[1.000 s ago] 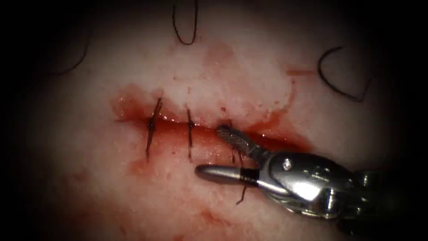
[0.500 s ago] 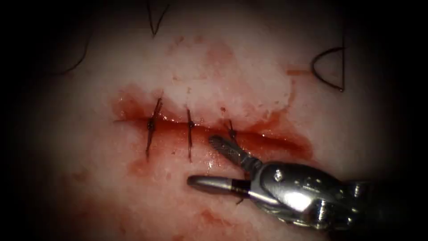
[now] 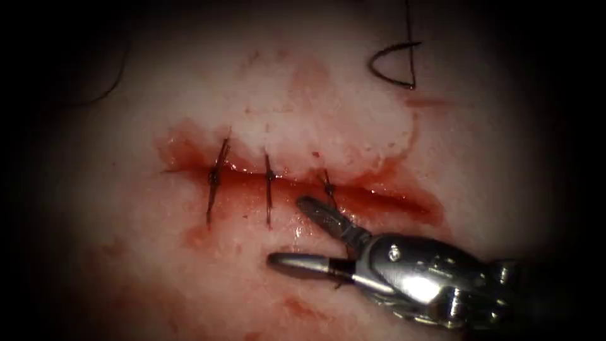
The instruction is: Wound Closure
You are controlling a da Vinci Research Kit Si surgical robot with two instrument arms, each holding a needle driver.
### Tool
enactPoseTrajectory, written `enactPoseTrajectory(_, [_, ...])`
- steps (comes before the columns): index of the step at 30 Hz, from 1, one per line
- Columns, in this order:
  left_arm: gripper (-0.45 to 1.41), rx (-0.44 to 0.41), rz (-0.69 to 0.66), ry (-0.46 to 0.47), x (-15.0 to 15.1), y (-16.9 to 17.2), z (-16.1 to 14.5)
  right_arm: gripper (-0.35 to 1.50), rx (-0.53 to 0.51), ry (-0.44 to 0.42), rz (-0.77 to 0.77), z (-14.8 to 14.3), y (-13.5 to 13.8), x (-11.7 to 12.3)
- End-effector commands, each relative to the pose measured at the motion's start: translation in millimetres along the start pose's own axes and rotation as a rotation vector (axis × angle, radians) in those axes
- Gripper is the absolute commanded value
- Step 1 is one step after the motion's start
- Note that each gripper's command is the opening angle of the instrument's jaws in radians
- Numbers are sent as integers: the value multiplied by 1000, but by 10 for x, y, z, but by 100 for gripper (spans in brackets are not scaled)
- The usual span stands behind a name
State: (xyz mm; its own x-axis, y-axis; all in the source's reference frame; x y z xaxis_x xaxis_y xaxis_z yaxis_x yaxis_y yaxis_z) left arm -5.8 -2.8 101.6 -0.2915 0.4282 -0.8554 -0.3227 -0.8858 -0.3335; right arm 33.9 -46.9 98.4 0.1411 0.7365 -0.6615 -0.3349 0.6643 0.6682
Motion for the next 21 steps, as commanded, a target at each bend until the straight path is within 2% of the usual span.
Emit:
enactPoseTrajectory(1, [-45, -4, 0, 3, -1, 0, 8, 141, 1, 0, 2, 7, -2, -5])
enactPoseTrajectory(4, [-38, 1, 1, 3, -2, 4, 14, 141, 2, 0, 2, 8, -2, -5])
enactPoseTrajectory(5, [-25, 3, 2, 2, -2, 6, 16, 141, 2, 0, 2, 7, -2, -5])
enactPoseTrajectory(7, [12, 3, 2, 8, -3, 8, 19, 141, 2, 0, 2, 7, -2, -5])
enactPoseTrajectory(8, [71, -13, -51, -9, -4, 14, 24, 141, 3, -1, 2, 6, -2, -5])
enactPoseTrajectory(9, [71, -13, -51, -9, -4, 14, 24, 141, 3, -1, 2, 6, -2, -5])
enactPoseTrajectory(11, [116, -16, -100, -34, -4, 19, 28, 141, 4, -1, 2, 5, -1, -5])
enactPoseTrajectory(16, [123, -24, -142, -47, -2, 33, 32, 143, 7, -2, 8, 1, -1, -5])
enactPoseTrajectory(21, [123, -77, -149, -51, 2, 48, 25, 143, 16, -5, 12, -11, -1, 0])
